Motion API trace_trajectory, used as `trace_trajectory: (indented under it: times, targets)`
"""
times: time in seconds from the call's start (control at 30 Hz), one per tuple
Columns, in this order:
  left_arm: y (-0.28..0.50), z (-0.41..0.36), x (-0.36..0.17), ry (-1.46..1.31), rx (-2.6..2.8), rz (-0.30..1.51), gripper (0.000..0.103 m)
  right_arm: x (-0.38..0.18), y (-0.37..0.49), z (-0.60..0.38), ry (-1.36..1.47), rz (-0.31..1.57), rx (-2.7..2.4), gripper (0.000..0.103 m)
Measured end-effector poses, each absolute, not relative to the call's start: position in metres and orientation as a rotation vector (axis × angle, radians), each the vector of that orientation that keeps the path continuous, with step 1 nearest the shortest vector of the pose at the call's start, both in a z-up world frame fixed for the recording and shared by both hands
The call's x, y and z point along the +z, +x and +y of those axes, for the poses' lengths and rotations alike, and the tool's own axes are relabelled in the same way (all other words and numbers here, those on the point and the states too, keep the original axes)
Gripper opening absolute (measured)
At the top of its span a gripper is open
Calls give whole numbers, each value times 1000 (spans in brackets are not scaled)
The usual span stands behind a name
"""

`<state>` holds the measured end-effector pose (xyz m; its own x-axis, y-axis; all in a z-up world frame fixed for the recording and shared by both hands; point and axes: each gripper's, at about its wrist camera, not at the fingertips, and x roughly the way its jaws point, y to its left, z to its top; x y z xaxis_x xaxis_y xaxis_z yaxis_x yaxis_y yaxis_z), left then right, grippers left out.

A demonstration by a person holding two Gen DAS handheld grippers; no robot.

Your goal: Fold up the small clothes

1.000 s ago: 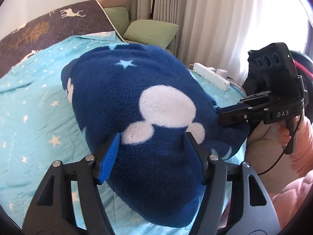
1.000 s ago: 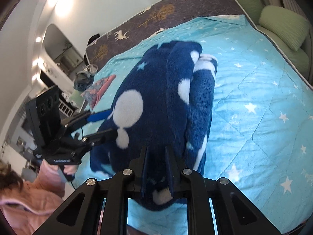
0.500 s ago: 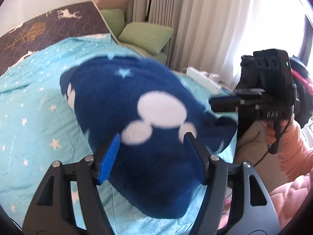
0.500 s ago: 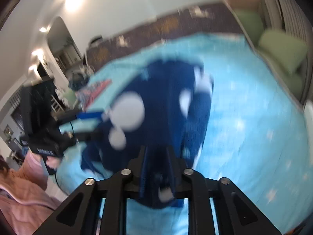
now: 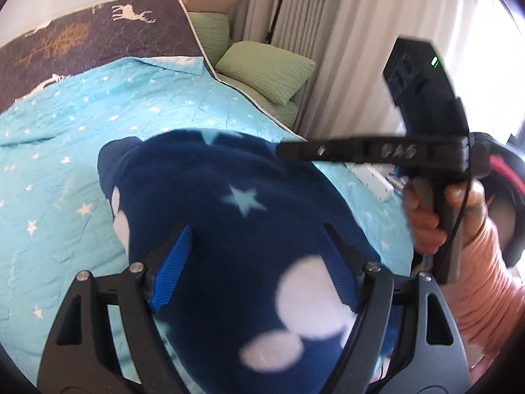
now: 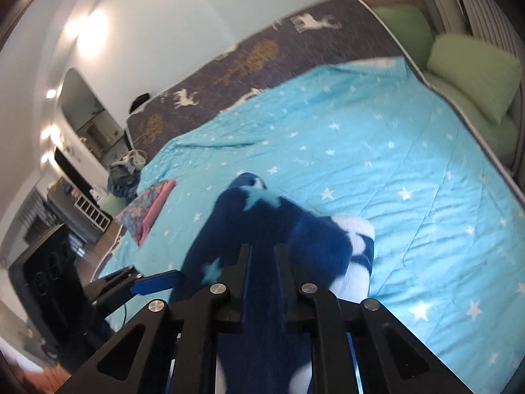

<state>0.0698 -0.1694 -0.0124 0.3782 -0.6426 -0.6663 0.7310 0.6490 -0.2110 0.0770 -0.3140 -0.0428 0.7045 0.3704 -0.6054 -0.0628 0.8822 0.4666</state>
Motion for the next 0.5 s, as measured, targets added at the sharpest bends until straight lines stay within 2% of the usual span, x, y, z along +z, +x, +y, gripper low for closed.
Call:
trace_trajectory:
  times: [0.23,0.5]
  targets:
    - [104,-184,-64,148,-853,928,80,-129,120,-314,487,965,214,9]
    - [100,-184,-67,151,-865,892,81,-128,120,-313,462,945,201,9]
